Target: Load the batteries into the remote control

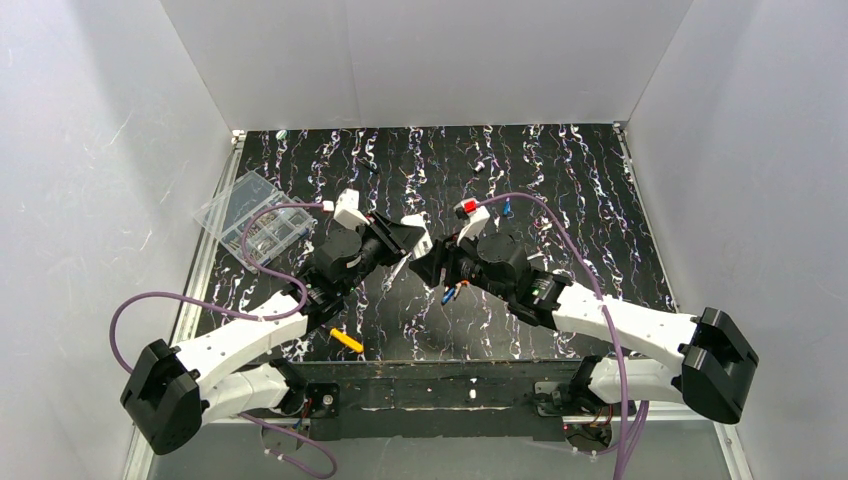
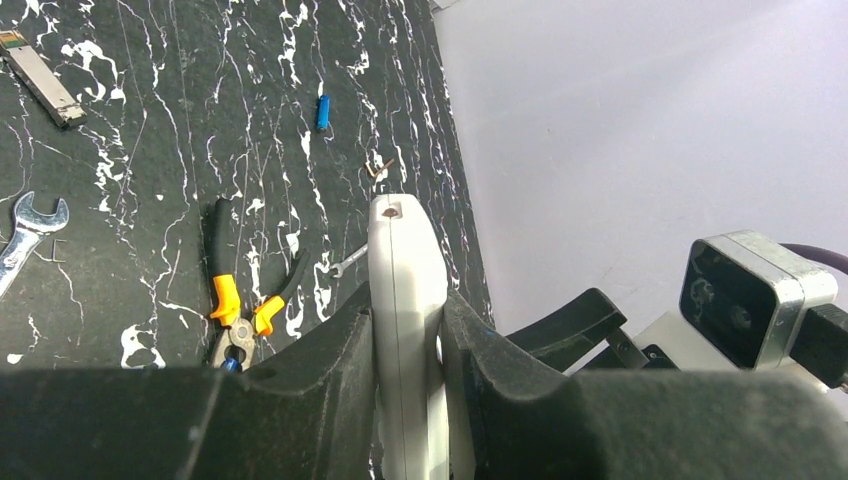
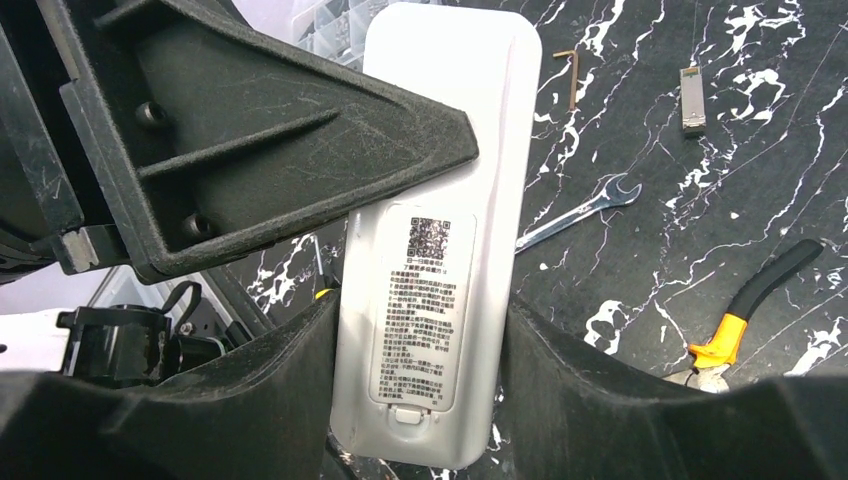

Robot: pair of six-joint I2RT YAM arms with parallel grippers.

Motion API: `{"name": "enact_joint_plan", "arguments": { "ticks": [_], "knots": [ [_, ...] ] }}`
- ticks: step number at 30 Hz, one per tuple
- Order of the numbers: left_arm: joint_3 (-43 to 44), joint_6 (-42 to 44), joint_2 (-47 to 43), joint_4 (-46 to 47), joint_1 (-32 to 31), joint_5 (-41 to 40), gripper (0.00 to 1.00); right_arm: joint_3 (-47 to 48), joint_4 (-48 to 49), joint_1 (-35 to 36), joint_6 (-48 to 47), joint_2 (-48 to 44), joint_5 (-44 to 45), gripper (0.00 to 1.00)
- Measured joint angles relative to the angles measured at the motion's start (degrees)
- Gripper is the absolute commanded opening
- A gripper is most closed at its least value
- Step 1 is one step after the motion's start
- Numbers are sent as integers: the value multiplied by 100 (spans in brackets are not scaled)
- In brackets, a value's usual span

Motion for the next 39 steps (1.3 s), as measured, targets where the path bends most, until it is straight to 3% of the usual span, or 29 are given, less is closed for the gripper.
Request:
{"name": "enact_joint_plan", "arguments": {
  "ticks": [3, 5, 8, 10, 29, 39],
  "knots": [
    [-20, -35, 2, 52, 0, -2, 21, 0, -2, -7, -87, -7, -7, 12],
    [-22, -66, 2, 72, 0, 0, 34, 0, -28, -13, -179, -26, -7, 4],
    [-26, -125, 4, 125, 0, 13, 47, 0, -151, -7, -361, -98, -79, 1],
    [-26, -168, 4, 164, 0, 26, 51, -2, -216, 0, -481, -155, -157, 1],
    [151, -610, -20, 0, 0, 1128, 46, -98, -1257, -166, -1517, -1215, -726, 1],
    [166, -765, 46, 74, 0, 1493, 33, -114, -1449, -243, -1620, -1449, -887, 1]
  ]
}}
